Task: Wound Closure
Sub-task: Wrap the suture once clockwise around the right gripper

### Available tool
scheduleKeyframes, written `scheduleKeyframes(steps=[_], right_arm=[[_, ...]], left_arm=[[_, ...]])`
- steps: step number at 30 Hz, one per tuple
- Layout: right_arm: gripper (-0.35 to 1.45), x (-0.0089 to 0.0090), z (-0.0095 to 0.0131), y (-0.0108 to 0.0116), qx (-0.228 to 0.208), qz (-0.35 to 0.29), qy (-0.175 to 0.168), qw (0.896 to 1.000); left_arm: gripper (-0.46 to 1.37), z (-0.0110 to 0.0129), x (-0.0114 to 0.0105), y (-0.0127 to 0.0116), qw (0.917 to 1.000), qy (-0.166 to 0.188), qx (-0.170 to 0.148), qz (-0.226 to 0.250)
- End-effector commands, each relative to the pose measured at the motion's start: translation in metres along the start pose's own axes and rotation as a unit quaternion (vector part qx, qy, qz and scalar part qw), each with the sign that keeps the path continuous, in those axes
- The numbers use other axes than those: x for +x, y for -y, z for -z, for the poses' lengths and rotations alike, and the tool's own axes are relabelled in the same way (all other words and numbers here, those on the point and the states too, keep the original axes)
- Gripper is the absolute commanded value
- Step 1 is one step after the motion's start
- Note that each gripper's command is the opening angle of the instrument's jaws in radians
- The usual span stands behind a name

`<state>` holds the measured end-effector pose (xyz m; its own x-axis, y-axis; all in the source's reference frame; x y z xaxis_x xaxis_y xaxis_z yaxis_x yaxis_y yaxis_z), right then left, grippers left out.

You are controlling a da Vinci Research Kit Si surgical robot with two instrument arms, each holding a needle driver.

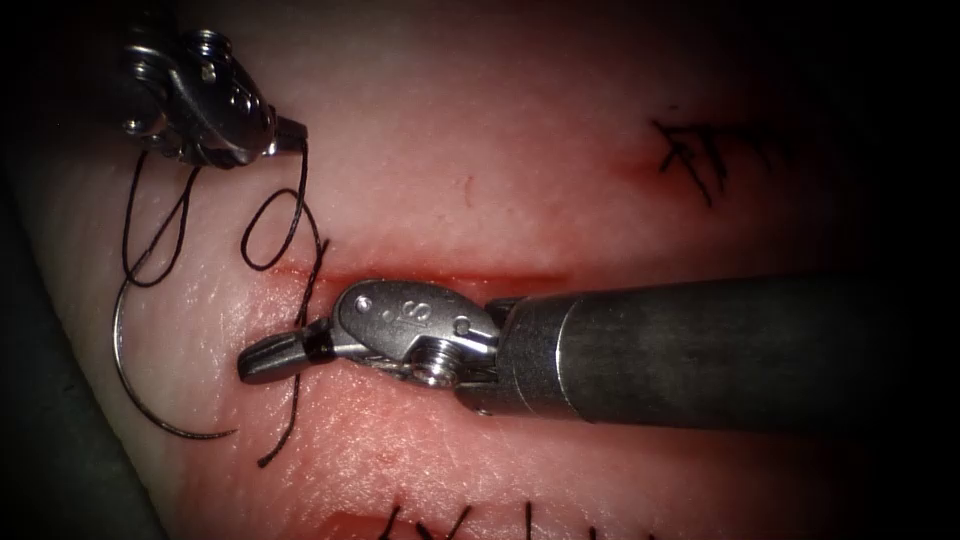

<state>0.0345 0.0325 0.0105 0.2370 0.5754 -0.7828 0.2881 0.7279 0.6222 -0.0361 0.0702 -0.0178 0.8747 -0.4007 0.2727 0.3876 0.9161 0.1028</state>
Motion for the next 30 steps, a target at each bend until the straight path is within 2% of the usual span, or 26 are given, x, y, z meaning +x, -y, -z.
scheduleKeyframes(steps=[1, 4, 6, 11, 30], right_arm=[[-0.35, 0.0, 0.0, 0.0, -0.003, 0.0, 0.0, 1.0], [-0.35, 0.0, 0.0, -0.0001, -0.003, 0.0, 0.0, 1.0], [-0.35, 0.0, 0.0, -0.0001, -0.003, 0.0, 0.0, 1.0], [-0.35, -0.0001, -0.0003, -0.0006, -0.007, 0.0, 0.0, 1.0], [-0.35, -0.0013, -0.0012, -0.006, -0.063, -0.001, -0.027, 0.998]], left_arm=[[-0.35, 0.0, 0.0, 0.0, 1.0, 0.0, -0.002, 0.006], [-0.35, 0.0002, -0.0002, 0.0004, 0.9992, -0.009, -0.008, 0.037], [-0.35, 0.0005, -0.0003, 0.0006, 0.9986, -0.023, -0.017, 0.044], [-0.35, 0.0009, -0.0003, 0.0011, 0.998, -0.029, -0.021, 0.051], [-0.35, 0.0047, -0.0001, 0.0049, 0.995, -0.054, -0.037, 0.076]])
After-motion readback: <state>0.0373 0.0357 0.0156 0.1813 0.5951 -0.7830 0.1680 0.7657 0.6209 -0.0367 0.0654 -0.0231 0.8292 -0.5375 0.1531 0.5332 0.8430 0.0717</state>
